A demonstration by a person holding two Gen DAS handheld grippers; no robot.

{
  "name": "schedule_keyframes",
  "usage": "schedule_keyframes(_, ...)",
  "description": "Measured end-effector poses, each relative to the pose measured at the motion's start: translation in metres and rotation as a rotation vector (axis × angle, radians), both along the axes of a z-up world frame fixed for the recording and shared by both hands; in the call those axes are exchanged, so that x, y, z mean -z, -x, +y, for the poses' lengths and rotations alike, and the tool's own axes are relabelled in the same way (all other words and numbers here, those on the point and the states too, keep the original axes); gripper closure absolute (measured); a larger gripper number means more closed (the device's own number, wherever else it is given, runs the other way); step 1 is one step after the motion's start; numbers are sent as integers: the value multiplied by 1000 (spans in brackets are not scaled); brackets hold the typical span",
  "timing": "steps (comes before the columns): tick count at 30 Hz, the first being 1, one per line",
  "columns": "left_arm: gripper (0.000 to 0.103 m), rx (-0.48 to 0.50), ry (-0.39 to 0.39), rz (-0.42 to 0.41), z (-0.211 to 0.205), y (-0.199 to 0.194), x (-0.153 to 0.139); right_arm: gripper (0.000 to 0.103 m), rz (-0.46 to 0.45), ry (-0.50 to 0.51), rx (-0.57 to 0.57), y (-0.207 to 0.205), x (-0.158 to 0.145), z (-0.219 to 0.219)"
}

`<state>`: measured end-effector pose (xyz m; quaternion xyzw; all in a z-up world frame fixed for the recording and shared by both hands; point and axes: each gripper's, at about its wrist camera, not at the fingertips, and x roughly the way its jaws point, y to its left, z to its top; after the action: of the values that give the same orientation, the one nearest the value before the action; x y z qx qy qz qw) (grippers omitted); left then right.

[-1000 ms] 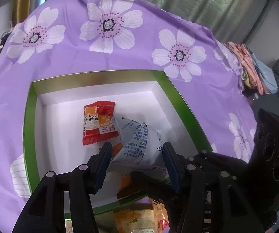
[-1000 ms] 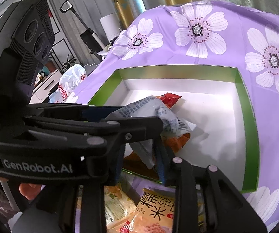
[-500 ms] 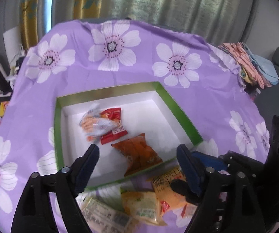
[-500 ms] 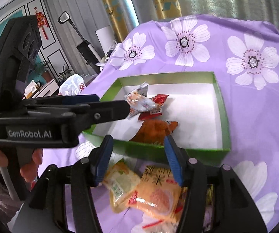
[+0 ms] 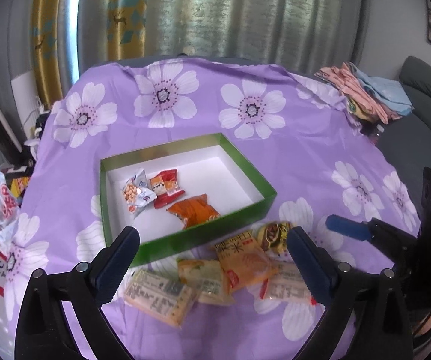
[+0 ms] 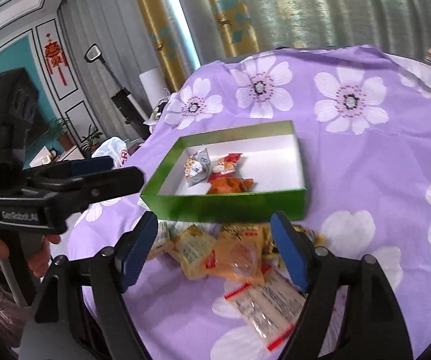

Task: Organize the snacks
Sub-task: 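Withdraw the open left tool from the box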

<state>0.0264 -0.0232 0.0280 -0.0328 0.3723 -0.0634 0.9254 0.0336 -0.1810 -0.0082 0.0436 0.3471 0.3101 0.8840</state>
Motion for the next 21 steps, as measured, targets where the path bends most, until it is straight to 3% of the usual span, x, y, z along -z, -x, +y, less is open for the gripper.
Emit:
schedule_keyframes(7,3,29,37,10,-14,23,0,23,5,-7,74,19,-2,-26)
schedule_keyframes(13,3,27,265,136,-8,27,25,21,5,17,128,38,4,-47)
schedule_keyframes(16,3,42,347,144,-10,33,38,20,17,33,157,48,11,-62)
schedule_keyframes(19,2,99,366,149,-19,42,51,20,40,35,185,53,20,-78)
schedule_keyframes(21,2,142,337,196,-28,45,66,20,58,36,183,55,26,-84)
